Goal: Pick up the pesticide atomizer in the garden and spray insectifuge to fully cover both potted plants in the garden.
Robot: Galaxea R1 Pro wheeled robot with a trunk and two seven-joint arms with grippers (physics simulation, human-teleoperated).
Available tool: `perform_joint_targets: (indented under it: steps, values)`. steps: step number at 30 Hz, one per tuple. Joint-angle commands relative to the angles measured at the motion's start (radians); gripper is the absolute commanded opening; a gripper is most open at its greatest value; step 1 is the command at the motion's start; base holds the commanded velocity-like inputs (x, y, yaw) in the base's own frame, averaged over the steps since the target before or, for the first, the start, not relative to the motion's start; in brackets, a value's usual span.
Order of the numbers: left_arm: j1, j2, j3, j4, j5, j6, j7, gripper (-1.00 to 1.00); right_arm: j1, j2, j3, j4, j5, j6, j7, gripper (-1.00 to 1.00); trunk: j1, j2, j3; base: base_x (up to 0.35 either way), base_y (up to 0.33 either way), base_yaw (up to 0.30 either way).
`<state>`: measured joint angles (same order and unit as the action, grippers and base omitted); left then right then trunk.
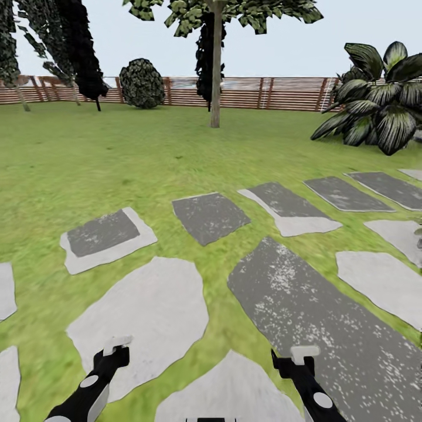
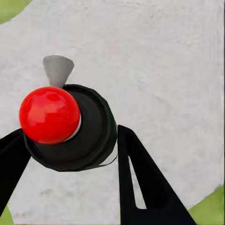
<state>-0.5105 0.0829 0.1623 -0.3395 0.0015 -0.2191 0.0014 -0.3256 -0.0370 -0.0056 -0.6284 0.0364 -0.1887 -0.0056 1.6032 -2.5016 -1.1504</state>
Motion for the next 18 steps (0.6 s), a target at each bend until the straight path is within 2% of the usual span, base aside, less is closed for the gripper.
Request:
perform_joint_targets:
  steps: [1, 7, 18]
  values:
    - [0.000, 0.000, 0.002, 0.001, 0.000, -0.003, 0.000, -1.00, 0.000, 0.000, -0.001, 0.001, 0.004, -0.003, -0.001, 1.00, 0.000, 0.000, -0.001, 0.340, 0.000, -0.264]
    - [0.000, 0.000, 0.002, 0.001, 0.001, -0.003, 0.000, -1.00, -0.001, 0.000, -0.001, 0.001, 0.004, -0.003, -0.001, 1.00, 0.000, 0.000, -0.001, 0.340, 0.008, -0.264]
    - [0.000, 0.000, 0.002, 0.001, 0.000, -0.003, 0.000, -1.00, -0.001, 0.000, -0.001, 0.001, 0.004, -0.003, -0.001, 1.00, 0.000, 0.000, -0.001, 0.340, 0.073, -0.267]
